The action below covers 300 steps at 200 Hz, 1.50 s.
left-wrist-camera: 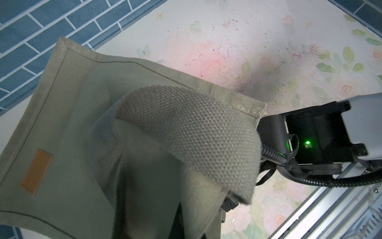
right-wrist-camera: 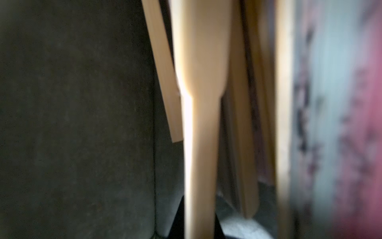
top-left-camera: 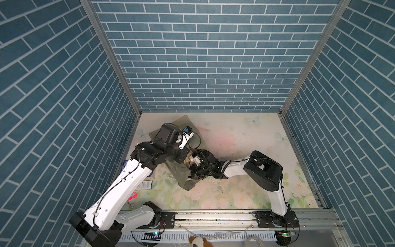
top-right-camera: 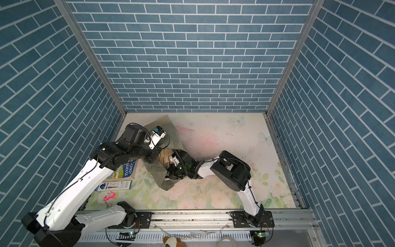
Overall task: Take out the folding fans from the tote bags
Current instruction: Pick up the folding fan from the canvas bag.
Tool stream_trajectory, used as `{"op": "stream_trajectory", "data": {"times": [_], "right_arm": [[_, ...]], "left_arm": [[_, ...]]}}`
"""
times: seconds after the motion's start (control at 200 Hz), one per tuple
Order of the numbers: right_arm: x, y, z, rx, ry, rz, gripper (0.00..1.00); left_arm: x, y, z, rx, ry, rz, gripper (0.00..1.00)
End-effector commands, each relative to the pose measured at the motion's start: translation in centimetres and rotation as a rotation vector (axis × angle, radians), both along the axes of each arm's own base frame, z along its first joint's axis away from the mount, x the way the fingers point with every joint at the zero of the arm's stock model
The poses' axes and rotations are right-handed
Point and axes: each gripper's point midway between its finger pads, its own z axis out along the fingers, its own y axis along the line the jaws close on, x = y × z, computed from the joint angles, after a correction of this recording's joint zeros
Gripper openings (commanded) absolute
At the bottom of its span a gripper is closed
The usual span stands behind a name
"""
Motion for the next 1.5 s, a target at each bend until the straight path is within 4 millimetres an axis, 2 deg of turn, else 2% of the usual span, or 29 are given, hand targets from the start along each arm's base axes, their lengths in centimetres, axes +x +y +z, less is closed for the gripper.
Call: {"op": "stream_trajectory", "data": {"times": [0.0, 0.21, 0.545, 0.62, 0.79, 0.93, 1.135, 1.345, 1.495], "right_arm": [[-0.1, -1.4, 1.9, 0.001, -0.041, 0.032, 0.09], [-0.5, -3.8, 2.0, -0.05, -0.089, 0.049, 0.1], [-1.8, -5.5, 2.6, -0.044, -0.19, 0.132, 0.08], [-2.6, -6.5, 3.0, -0.054, -0.217, 0.169, 0.07], [-5.1, -10.4, 2.9, -0.11, -0.275, 0.251, 0.05], [-6.9, -12.4, 3.4, -0.089, -0.298, 0.303, 0.03], [-8.5, -13.8, 5.2, -0.018, -0.378, 0.358, 0.02], [-9.9, -15.9, 5.8, -0.016, -0.421, 0.398, 0.0], [-11.1, -16.1, 6.7, 0.029, -0.527, 0.399, 0.0]], "left_arm": [[0.0, 0.8, -0.1, 0.017, -0.012, 0.025, 0.0], [0.0, 0.7, -0.2, 0.017, -0.008, 0.024, 0.0], [-0.2, 0.8, -0.1, 0.009, -0.009, 0.031, 0.0], [-0.3, 0.8, -0.3, 0.005, 0.006, 0.034, 0.0], [-0.5, 0.9, -0.6, -0.006, -0.005, 0.039, 0.0], [-0.2, 0.7, -1.1, -0.014, -0.001, 0.049, 0.0], [-0.2, 0.7, -2.2, -0.016, 0.015, 0.056, 0.0], [-0.3, 0.8, -2.5, -0.02, 0.007, 0.067, 0.0], [0.0, 0.9, -2.3, -0.029, -0.01, 0.083, 0.0]]}}
